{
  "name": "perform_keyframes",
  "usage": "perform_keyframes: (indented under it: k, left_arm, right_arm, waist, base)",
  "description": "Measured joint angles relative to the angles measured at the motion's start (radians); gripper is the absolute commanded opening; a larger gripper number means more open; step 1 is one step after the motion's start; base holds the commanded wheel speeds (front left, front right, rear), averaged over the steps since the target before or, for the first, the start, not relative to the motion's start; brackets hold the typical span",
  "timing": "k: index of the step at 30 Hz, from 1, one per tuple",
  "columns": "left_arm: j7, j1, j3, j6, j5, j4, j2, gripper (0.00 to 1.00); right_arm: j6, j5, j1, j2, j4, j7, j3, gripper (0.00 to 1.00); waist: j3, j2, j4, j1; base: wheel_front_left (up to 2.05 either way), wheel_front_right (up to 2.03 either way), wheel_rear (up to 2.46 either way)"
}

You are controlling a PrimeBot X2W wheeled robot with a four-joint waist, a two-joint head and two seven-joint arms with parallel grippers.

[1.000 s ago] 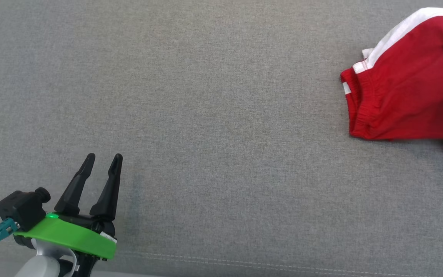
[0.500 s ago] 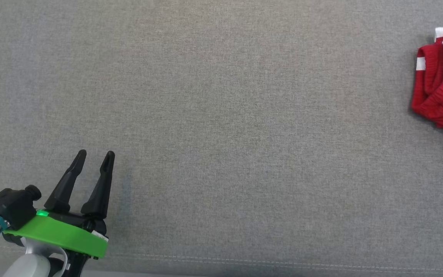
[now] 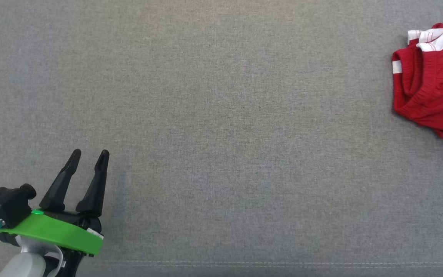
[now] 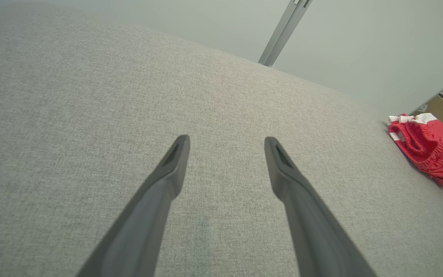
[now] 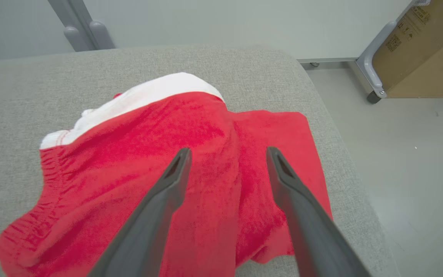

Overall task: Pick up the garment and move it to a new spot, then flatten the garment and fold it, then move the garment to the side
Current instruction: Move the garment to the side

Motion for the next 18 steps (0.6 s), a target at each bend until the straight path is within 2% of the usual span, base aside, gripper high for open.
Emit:
perform_keyframes:
  k: [5, 10, 12, 18]
  left_arm:
    - [-0.003, -0.002, 0.033, 0.003, 0.005, 0.032, -0.002, 1.00]
    - [-0.008, -0.002, 0.064, 0.023, 0.039, 0.080, 0.006, 1.00]
    - [-0.009, 0.000, 0.070, 0.037, 0.073, 0.113, 0.013, 1.00]
    - [-0.009, 0.012, 0.066, 0.045, 0.124, 0.165, 0.011, 1.00]
  right_arm:
    - [0.000, -0.084, -0.002, 0.042, -0.090, -0.125, 0.021, 1.00]
    - [0.000, -0.155, 0.000, 0.095, -0.191, -0.243, 0.064, 1.00]
    - [0.000, -0.182, 0.020, 0.144, -0.218, -0.304, 0.080, 1.00]
    - [0.000, -0.217, 0.183, 0.253, -0.208, -0.391, 0.095, 1.00]
  waist:
    - [-0.035, 0.0000, -0.020, 0.0000]
    - [-0.083, 0.0000, -0.041, 0.0000]
    - [-0.117, 0.0000, -0.053, 0.0000]
    - [-0.193, 0.0000, -0.068, 0.0000]
  base:
    - [0.00, 0.00, 0.00]
    - [0.00, 0.00, 0.00]
    - [0.00, 0.00, 0.00]
    - [0.00, 0.00, 0.00]
